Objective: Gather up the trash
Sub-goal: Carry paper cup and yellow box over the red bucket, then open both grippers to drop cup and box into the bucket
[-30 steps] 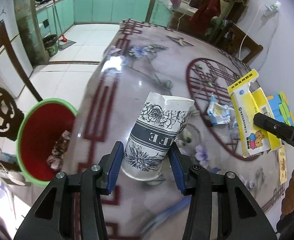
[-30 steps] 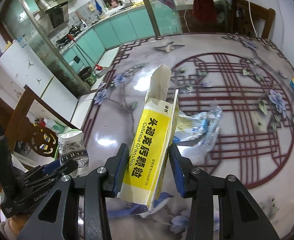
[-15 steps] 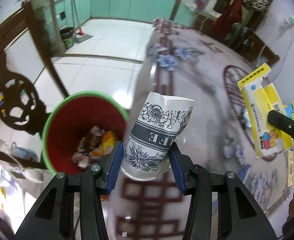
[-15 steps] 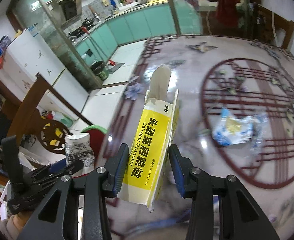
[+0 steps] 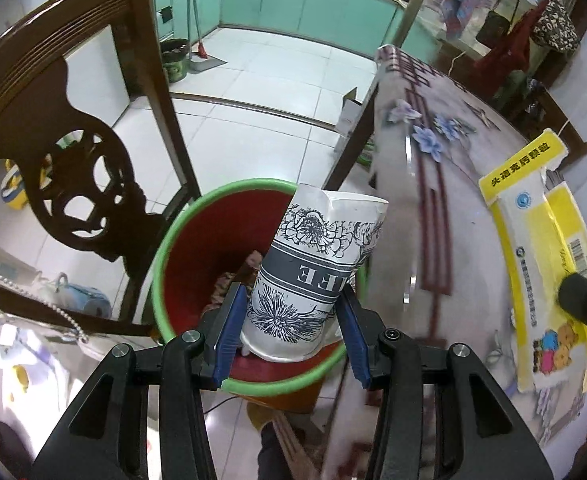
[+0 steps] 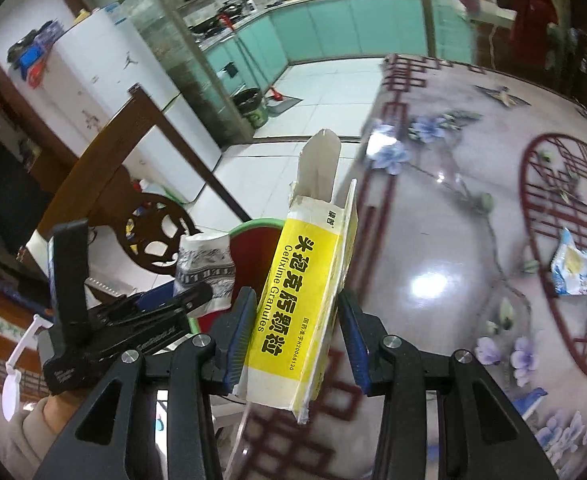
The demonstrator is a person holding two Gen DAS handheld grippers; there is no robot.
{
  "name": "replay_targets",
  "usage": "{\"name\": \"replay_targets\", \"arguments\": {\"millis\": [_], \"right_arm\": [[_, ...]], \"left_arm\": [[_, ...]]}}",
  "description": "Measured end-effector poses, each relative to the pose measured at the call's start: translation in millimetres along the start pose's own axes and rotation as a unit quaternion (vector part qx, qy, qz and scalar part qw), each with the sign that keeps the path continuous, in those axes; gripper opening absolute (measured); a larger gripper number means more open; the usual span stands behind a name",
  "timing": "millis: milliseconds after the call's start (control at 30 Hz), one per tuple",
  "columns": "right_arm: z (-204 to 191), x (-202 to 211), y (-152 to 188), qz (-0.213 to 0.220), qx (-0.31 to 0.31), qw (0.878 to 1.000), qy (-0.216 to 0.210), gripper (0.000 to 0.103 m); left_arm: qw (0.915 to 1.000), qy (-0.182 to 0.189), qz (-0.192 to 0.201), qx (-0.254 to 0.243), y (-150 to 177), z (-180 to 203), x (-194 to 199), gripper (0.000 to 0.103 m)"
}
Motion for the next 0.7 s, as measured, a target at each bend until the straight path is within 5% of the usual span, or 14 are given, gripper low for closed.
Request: {"name": "replay_targets", "arguments": {"millis": [500, 633, 700], "right_arm": [[-48.3, -66.8, -25.1, -0.035, 0.031, 0.999, -0.007, 0.047], [-42.7, -65.9, -30.4, -0.026, 0.015, 1.0, -0.002, 0.059], [-36.4, -61.4, -31.0, -0.022, 0.006, 1.0, 0.0, 0.059]], "left_arm": [[0.999, -0.006, -0.029, 0.032, -9.7, -42.8, -18.7, 0.047], [0.9992, -0.012, -0.012, 0.037, -14.2, -47.3, -12.7, 0.078], [0.9992, -0.006, -0.003, 0.039, -14.7, -47.8, -8.1, 0.081]]}}
Point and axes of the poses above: each gripper's, at about its wrist camera, not at the fingertips, and x roughly against the way its jaws point, z to its right, y to its underside, the point moved 1 cm from there along -x, roughly the way its jaws point, and after that the axes turned 9 degrees about y, right-handed, at the moved point
